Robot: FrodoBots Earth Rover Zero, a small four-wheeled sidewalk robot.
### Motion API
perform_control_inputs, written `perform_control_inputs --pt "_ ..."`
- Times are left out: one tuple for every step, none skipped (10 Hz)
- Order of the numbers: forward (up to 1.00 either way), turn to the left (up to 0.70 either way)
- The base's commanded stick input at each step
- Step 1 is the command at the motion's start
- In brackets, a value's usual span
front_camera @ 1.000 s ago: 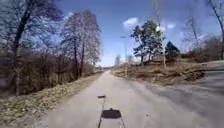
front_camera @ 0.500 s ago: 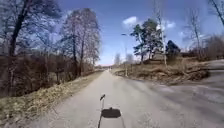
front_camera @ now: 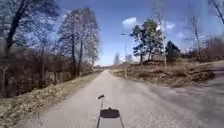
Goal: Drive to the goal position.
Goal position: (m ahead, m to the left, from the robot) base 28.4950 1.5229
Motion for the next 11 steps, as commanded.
perform_control_inputs --pt "0.7 0.0" --pt "0.7 0.0" --pt "0.7 0.0" --pt "0.7 0.0" --pt "0.7 0.0" --pt "0.7 0.0" --pt "0.7 0.0" --pt "0.7 0.0" --pt "0.7 0.0" --pt "0.7 0.0" --pt "0.7 0.0"
